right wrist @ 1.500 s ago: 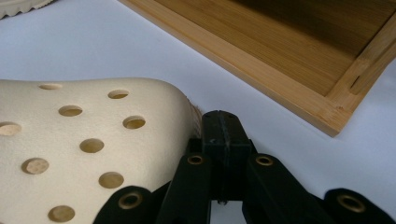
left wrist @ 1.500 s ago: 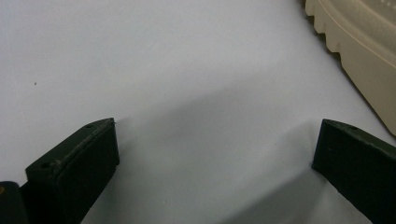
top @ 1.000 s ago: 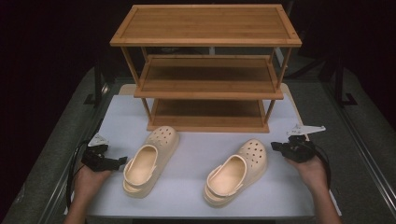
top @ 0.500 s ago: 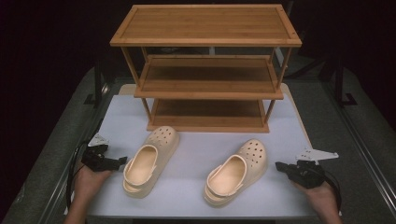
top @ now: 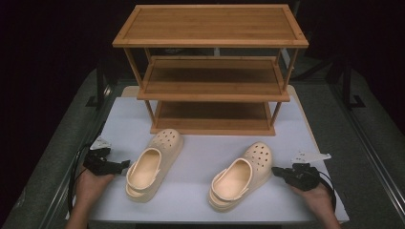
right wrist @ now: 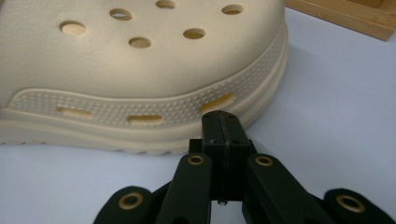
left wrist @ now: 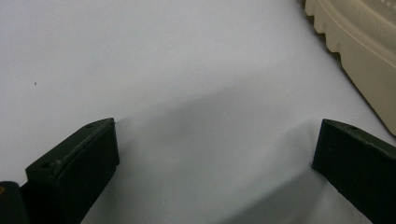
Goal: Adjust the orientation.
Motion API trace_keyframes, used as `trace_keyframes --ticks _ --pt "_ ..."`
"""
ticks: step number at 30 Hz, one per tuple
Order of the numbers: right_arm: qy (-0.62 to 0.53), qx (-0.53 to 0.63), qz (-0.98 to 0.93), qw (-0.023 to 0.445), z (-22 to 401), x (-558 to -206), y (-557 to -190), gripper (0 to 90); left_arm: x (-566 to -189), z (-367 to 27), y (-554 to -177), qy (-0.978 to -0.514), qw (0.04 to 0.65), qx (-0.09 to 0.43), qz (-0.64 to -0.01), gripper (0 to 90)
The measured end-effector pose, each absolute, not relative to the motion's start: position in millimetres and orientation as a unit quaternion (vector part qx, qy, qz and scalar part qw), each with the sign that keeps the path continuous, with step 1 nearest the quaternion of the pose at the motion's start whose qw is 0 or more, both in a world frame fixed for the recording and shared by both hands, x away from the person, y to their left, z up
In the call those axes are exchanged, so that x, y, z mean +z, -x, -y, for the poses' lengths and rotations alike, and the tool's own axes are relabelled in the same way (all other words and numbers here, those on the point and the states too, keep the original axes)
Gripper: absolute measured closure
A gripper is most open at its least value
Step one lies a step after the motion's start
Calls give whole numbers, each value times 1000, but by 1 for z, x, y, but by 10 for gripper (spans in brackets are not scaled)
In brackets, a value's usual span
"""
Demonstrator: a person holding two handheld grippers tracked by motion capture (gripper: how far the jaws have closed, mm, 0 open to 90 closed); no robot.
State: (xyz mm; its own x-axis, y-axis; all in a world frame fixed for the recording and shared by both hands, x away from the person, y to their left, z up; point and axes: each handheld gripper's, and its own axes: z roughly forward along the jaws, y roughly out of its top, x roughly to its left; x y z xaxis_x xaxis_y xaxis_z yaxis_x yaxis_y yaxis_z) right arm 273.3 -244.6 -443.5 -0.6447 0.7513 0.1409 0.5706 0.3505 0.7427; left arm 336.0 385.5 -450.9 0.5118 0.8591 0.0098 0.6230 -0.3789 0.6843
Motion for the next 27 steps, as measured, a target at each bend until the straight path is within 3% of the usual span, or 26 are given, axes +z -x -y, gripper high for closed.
trace_keyframes --ticks 27 --pt "-383 381 -833 116 217 -435 -305 899 -451 -385 -336 -809 318 185 -459 0"
